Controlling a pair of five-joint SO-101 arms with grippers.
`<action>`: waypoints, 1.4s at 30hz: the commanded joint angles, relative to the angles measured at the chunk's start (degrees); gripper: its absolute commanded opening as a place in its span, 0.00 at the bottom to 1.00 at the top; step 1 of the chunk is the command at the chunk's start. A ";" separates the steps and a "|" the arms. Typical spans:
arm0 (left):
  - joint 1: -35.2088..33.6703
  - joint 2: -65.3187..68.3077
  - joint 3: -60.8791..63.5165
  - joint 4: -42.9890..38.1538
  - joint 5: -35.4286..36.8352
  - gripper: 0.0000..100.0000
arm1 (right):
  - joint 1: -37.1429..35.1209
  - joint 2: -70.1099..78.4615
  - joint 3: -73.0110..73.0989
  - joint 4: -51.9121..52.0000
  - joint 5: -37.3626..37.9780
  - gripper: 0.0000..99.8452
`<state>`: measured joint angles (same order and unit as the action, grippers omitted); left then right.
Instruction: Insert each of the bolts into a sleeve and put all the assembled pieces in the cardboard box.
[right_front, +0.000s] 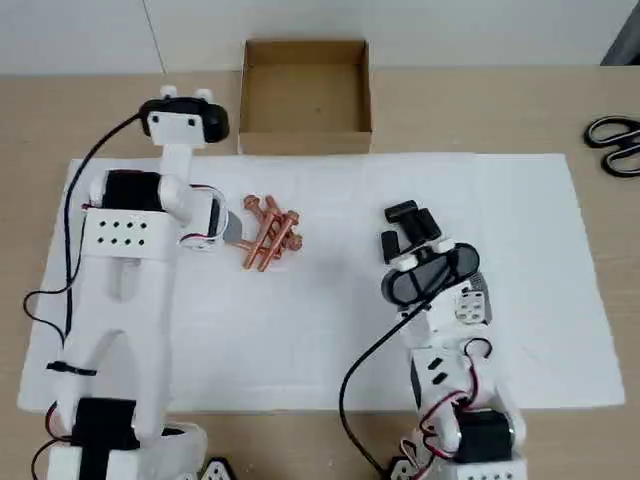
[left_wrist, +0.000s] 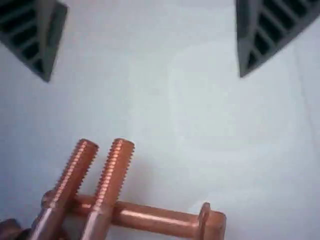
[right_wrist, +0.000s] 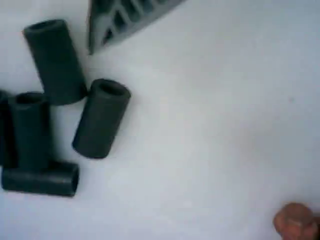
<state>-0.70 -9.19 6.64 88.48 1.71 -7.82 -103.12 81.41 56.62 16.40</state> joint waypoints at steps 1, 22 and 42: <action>-0.44 -0.18 -2.68 0.09 -1.05 0.23 | 3.12 -0.75 -12.92 1.10 1.67 0.26; -0.44 -0.18 -2.59 0.09 -1.05 0.23 | 13.67 40.31 -40.70 -11.56 1.49 0.26; -0.62 -0.18 -0.48 -7.21 -0.62 0.23 | 2.33 97.19 -74.02 26.07 -4.04 0.26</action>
<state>-0.97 -9.01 6.64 82.77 1.01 -5.10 -6.51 9.76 82.55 14.90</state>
